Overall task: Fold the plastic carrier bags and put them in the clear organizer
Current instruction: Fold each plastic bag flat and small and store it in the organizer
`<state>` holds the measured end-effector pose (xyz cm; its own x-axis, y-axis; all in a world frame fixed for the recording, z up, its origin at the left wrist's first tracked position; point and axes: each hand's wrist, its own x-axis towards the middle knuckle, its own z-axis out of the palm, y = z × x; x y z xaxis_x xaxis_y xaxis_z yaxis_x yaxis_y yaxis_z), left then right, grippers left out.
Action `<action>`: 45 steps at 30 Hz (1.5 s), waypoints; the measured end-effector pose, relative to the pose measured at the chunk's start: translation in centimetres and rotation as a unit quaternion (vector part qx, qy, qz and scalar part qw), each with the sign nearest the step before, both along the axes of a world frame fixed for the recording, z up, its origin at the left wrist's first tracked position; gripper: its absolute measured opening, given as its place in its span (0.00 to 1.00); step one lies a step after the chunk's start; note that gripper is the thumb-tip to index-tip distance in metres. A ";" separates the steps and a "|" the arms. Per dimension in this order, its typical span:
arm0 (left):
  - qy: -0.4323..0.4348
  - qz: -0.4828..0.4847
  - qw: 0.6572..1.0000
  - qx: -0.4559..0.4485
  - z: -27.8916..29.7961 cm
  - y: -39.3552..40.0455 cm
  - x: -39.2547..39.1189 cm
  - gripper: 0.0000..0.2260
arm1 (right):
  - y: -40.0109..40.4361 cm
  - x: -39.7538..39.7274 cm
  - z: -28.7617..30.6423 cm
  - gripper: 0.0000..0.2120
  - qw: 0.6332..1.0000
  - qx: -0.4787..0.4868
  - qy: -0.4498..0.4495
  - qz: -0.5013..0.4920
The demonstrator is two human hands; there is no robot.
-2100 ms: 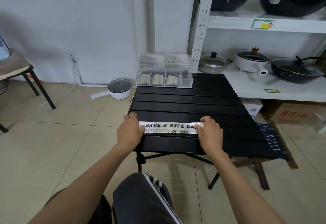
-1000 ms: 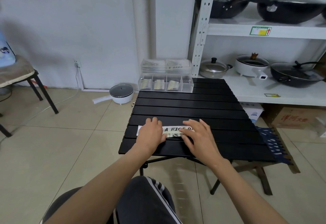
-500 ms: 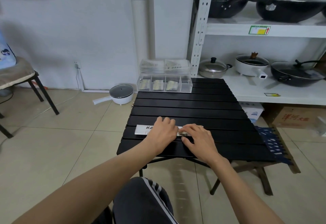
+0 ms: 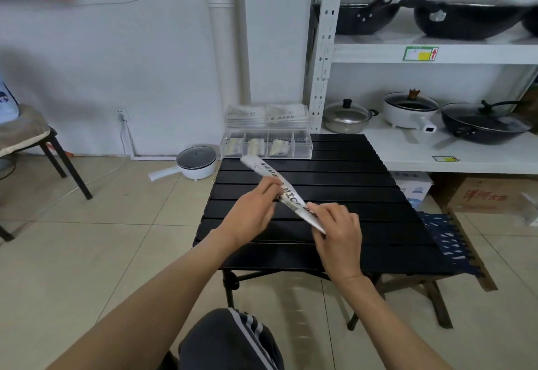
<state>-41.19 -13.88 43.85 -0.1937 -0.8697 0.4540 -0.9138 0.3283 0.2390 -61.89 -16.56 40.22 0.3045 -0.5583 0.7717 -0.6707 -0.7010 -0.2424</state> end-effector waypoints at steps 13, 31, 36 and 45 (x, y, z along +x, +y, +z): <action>-0.058 0.057 0.997 -0.011 -4.0 3.1 1.2 0.13 | 1.8 2.8 -1.5 0.13 0.975 0.074 0.124 0.171; 0.136 0.038 0.988 0.057 -4.7 5.7 1.1 0.11 | 3.2 4.1 -1.2 0.11 0.960 0.249 0.114 0.063; 0.208 0.092 0.967 0.112 -3.9 5.1 1.1 0.13 | 3.6 4.8 -1.1 0.04 0.967 0.242 0.076 0.018; 0.254 0.138 0.940 0.183 -3.1 3.5 1.5 0.10 | 3.7 6.0 -0.9 0.05 0.944 0.321 -0.036 -0.066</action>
